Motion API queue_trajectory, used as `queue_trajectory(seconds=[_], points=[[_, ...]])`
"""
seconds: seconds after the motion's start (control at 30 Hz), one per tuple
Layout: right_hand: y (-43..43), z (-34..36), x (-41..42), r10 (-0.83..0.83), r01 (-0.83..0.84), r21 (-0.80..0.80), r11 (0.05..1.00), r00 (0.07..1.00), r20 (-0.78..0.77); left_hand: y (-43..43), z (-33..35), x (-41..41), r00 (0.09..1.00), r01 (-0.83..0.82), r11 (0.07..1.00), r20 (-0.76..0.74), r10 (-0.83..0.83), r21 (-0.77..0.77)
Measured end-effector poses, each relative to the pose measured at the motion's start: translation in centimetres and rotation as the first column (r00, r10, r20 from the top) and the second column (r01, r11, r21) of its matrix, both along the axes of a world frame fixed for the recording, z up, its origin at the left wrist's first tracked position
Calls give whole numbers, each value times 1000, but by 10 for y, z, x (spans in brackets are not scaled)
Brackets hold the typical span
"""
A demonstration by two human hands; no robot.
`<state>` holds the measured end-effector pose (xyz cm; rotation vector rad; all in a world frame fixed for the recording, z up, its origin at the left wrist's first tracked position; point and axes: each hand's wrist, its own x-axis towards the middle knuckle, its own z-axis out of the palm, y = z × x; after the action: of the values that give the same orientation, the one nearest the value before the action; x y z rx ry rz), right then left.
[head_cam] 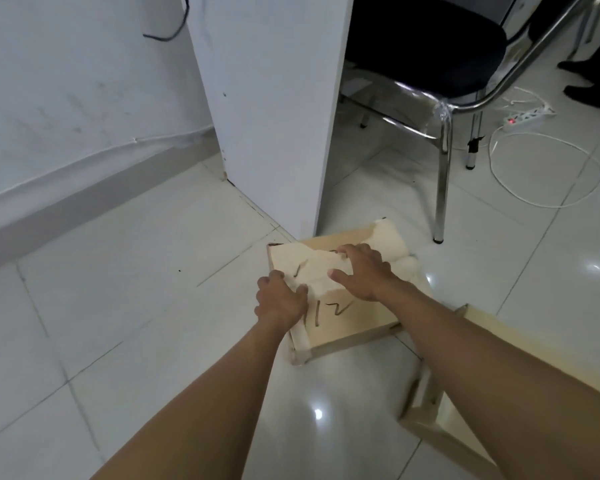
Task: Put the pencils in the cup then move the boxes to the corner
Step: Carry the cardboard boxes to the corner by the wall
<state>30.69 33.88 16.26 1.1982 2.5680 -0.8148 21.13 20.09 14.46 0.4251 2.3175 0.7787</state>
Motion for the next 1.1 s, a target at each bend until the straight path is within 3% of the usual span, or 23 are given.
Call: queue_trajectory(seconds=[0.13,0.3,0.53,0.77,0.93,1.1], points=[[34,-41,14,21,-25,80,996,999,50,14,-49,4,1000,-24,1000,-7,24,-14],[61,-63,29,8,-16,133,991,998,63,24,-69,0,998,-60,992,23,58,114],[72,-73,42,-218,197,162,967,968,125,13,-75,4,964,-210,969,192,183,131],[72,-82,41,-308,307,16,951,950,57,7,-81,-3,973,-204,961,143,179,189],[50,-83,21,-286,287,-16,958,957,48,-17,-77,-23,987,-158,973,53,151,168],[23,-81,0,-245,248,-76,966,968,50,-51,-69,-37,976,-214,967,76,205,138]])
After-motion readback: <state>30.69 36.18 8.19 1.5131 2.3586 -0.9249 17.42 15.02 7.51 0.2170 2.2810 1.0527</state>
